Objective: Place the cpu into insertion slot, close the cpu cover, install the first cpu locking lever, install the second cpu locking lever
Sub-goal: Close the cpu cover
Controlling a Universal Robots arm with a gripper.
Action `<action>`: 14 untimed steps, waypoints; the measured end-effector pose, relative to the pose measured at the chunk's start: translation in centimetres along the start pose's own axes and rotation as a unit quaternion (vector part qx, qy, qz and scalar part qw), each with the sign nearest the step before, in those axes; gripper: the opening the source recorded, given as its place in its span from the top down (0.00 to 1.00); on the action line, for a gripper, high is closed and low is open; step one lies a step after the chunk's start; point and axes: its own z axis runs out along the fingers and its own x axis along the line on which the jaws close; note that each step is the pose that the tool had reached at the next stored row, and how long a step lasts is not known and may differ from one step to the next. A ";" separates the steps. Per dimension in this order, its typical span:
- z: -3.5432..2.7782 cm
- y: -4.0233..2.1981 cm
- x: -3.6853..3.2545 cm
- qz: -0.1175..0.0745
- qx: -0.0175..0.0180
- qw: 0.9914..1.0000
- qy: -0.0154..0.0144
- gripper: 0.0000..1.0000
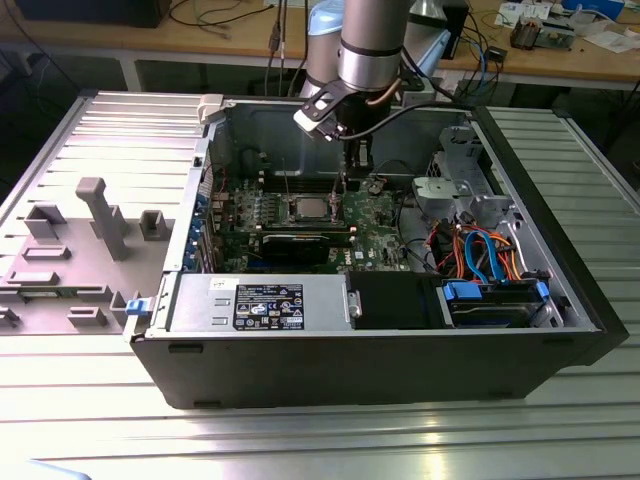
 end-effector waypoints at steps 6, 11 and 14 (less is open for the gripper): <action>0.00 -0.46 0.01 0.000 0.000 1.000 0.000 0.89; -0.01 -0.86 0.02 0.000 0.000 1.000 0.000 0.89; -0.02 -1.26 0.02 0.000 0.000 1.000 0.000 0.89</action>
